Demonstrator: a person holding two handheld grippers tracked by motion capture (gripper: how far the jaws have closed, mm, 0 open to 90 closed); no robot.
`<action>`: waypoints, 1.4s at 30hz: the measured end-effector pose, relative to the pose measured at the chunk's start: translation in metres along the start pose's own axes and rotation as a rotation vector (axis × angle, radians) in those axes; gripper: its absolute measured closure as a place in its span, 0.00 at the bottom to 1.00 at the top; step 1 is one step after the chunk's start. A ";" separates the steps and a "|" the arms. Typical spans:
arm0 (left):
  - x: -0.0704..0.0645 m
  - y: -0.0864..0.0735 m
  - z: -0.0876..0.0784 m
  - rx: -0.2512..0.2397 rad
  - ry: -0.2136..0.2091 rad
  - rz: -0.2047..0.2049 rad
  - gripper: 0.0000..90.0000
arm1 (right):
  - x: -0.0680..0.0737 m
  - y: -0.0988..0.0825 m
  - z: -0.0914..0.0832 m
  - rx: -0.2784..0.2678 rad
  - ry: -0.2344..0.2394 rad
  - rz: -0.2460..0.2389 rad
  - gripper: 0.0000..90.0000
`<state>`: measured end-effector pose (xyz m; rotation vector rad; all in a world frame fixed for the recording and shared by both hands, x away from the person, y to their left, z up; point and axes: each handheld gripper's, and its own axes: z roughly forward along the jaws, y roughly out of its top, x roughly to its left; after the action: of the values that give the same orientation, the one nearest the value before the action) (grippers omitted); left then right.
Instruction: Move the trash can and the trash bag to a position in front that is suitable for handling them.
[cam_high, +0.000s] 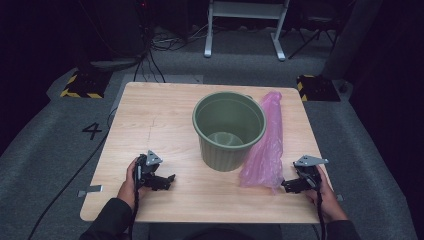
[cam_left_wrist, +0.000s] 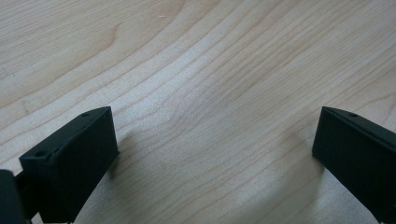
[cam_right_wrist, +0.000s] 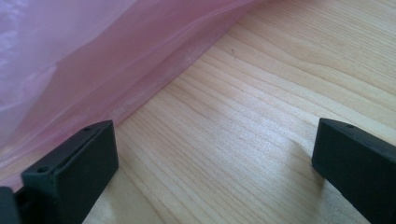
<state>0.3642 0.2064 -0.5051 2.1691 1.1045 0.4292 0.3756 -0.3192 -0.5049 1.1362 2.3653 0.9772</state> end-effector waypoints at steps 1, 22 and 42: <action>0.001 0.000 0.000 0.000 -0.004 0.006 0.00 | 0.000 0.000 0.000 -0.001 -0.001 0.000 0.00; 0.002 -0.002 -0.002 -0.002 -0.018 0.009 0.00 | 0.007 -0.009 -0.022 0.015 -0.031 -0.047 0.22; 0.001 -0.003 -0.002 -0.005 -0.014 0.012 0.00 | 0.005 0.018 -0.058 -0.150 -0.006 -0.083 0.26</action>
<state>0.3624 0.2093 -0.5055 2.1717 1.0824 0.4214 0.3502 -0.3328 -0.4516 0.9764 2.2717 1.0997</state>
